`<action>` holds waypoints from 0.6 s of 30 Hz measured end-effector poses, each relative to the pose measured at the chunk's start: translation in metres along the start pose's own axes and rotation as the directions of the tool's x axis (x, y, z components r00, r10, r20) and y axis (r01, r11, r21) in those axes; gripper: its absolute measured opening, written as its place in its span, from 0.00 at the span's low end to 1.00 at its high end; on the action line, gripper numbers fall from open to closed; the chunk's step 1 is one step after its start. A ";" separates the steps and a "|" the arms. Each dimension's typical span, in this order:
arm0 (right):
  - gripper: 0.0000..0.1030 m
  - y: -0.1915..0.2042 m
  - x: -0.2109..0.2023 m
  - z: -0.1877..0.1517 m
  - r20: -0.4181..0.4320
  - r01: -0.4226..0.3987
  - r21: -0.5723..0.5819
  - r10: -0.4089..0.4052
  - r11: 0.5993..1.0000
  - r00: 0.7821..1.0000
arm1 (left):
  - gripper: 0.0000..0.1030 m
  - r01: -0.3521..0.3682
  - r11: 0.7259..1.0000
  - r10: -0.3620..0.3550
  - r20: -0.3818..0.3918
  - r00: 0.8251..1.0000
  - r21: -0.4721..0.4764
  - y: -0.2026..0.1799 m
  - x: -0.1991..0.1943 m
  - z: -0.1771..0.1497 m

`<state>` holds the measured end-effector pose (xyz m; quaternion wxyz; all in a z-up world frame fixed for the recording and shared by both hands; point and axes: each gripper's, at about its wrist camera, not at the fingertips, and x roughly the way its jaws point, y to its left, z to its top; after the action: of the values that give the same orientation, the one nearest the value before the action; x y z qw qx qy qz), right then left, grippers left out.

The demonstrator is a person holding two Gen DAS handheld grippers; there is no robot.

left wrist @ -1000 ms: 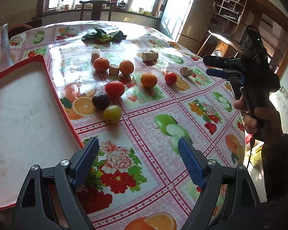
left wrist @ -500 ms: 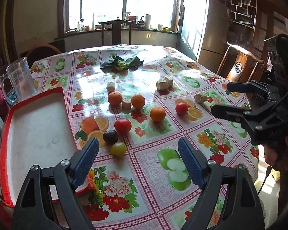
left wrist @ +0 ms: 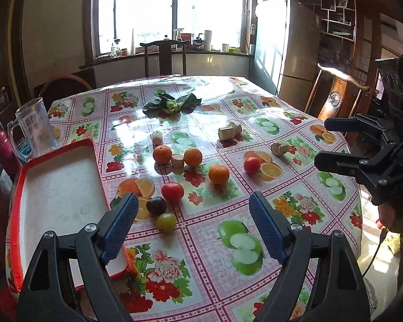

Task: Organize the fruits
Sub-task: 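Move both grippers over the table toward the fruits near the tray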

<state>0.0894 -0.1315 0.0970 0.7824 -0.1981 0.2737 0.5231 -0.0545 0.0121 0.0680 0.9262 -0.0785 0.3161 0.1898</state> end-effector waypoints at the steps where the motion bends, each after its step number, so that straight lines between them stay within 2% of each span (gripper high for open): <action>1: 1.00 0.000 0.001 -0.001 -0.003 0.000 0.001 0.000 1.000 1.000 | 0.83 -0.003 1.000 0.003 0.000 1.000 0.003 -0.001 0.000 0.000; 18: 1.00 -0.006 0.005 -0.009 -0.013 -0.018 0.027 0.018 0.999 1.000 | 0.83 0.007 1.000 -0.007 -0.028 1.000 -0.014 0.002 0.006 -0.005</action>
<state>0.0946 -0.1357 0.0866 0.7785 -0.1885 0.2875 0.5251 -0.0535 0.0149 0.0605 0.9218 -0.0888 0.3273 0.1877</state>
